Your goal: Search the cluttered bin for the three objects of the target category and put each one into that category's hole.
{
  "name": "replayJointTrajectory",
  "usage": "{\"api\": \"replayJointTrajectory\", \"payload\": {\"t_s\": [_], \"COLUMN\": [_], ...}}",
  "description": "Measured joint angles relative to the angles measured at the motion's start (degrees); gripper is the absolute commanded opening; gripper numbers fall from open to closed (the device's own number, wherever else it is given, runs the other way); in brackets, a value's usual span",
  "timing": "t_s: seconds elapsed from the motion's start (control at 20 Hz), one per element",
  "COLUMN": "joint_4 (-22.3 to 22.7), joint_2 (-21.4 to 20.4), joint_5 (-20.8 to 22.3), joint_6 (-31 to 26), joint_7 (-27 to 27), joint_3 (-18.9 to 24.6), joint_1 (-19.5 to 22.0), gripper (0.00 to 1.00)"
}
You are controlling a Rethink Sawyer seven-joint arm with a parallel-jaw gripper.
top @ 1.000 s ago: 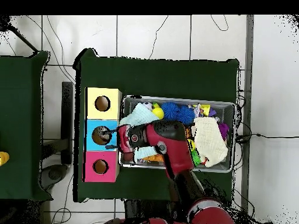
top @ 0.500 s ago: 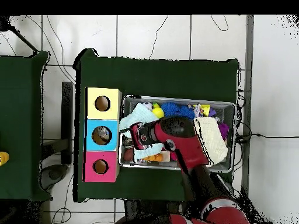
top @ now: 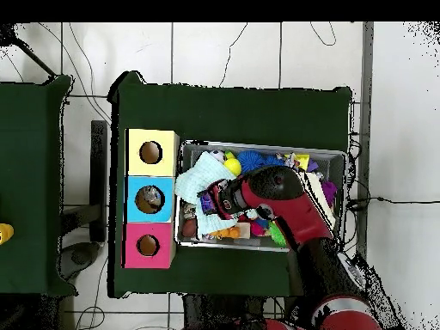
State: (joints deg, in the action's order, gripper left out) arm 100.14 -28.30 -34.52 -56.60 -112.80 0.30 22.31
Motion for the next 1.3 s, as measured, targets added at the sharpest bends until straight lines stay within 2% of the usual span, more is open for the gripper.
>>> {"api": "replayJointTrajectory", "payload": {"t_s": [0.15, 0.2, 0.6, 1.3], "joint_4": [-0.8, -1.7, -5.4, -10.9], "joint_2": [0.0, 0.0, 0.0, 0.1], "joint_5": [1.7, 3.5, 10.0, 18.1], "joint_6": [1.4, 3.3, 11.8, 13.9], "joint_7": [0.0, 0.0, 0.0, 0.0], "joint_3": [-0.6, -1.2, -3.6, -9.5], "joint_1": [0.0, -0.1, -0.3, -2.4], "gripper": [1.0, 1.0, 1.0, 1.0]}}
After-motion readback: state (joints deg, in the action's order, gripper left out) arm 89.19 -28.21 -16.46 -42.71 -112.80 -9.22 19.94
